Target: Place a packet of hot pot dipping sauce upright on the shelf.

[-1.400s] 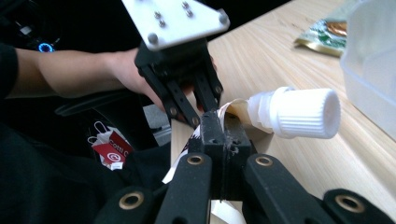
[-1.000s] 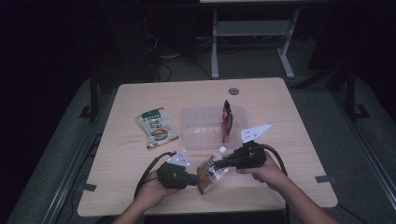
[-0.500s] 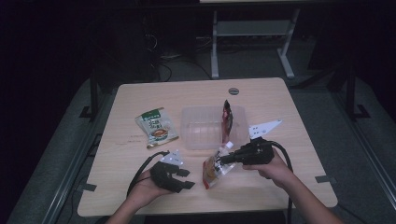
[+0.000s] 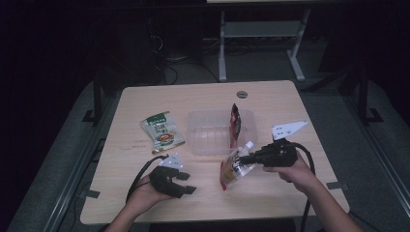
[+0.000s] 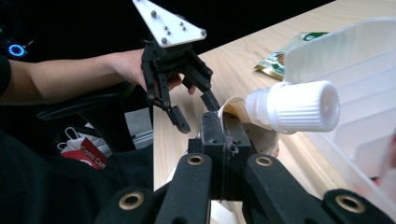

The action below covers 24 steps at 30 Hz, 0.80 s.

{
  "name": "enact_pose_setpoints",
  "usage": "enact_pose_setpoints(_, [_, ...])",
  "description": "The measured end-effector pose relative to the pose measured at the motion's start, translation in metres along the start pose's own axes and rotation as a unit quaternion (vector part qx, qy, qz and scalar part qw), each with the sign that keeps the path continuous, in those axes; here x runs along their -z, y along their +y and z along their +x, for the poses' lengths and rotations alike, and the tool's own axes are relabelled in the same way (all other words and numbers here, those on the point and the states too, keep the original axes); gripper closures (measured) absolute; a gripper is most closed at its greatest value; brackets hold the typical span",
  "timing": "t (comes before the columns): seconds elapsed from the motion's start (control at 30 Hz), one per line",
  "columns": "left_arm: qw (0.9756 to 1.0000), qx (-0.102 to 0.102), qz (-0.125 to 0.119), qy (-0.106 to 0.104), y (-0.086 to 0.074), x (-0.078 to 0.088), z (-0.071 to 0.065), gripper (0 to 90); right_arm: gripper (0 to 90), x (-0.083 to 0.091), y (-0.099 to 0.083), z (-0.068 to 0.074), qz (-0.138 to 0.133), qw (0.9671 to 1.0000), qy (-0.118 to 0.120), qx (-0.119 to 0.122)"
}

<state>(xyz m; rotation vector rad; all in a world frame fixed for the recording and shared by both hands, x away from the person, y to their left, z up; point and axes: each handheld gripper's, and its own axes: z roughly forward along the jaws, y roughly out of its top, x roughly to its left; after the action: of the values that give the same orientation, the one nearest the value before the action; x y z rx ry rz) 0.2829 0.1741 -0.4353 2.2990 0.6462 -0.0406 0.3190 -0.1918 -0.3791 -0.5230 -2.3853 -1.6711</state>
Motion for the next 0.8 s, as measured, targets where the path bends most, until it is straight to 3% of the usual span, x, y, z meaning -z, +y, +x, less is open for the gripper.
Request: enact_pose_setpoints(0.8, [1.0000, 0.006, 0.001, -0.001, -0.003, 0.001, 0.005, 41.9, 89.8, 0.055, 0.019, -0.014, -0.014, 0.9986, -0.051, 0.004])
